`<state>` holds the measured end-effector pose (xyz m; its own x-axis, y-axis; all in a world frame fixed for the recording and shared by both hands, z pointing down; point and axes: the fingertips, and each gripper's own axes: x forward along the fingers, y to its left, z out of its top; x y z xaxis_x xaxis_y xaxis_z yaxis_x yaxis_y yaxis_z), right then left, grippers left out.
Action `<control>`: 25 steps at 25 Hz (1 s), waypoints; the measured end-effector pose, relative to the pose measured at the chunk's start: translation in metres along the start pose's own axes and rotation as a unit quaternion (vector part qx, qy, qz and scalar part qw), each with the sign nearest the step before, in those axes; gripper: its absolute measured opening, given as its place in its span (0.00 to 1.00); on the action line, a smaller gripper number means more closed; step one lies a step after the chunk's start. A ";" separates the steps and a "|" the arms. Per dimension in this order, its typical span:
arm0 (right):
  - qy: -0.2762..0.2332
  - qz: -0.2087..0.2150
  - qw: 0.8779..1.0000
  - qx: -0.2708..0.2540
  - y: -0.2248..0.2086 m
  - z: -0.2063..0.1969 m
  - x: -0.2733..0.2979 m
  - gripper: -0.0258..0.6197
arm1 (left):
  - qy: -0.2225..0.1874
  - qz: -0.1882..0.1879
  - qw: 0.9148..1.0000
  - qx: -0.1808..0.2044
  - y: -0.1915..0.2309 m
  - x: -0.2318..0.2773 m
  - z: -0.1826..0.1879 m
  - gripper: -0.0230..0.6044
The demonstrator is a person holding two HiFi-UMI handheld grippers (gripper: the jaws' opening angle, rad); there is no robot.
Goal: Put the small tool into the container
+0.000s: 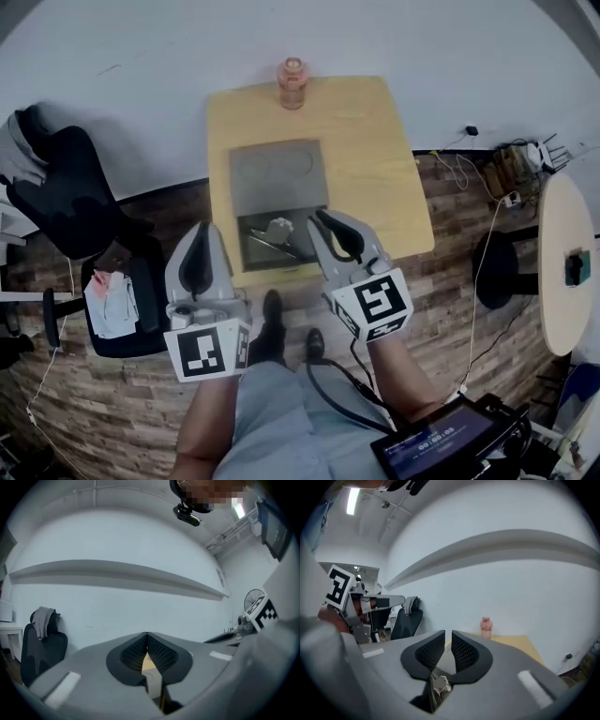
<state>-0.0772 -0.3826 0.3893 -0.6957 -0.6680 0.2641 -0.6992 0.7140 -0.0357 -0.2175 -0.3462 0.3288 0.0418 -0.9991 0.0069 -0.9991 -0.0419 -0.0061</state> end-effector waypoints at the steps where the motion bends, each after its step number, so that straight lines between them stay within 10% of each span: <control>1: -0.016 -0.009 1.000 -0.003 -0.001 0.014 -0.011 0.10 | -0.009 -0.006 1.000 0.002 -0.009 -0.002 0.009 0.04; 25: -0.142 -0.064 0.986 -0.057 0.002 0.097 -0.110 0.04 | -0.082 -0.033 0.995 0.038 -0.079 -0.038 0.083 0.04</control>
<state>-0.0184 -0.3279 0.2664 -0.6323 -0.7744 -0.0215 -0.7725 0.6282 0.0930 -0.1396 -0.3054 0.2456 0.1138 -0.9815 -0.1538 -0.9911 -0.1014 -0.0861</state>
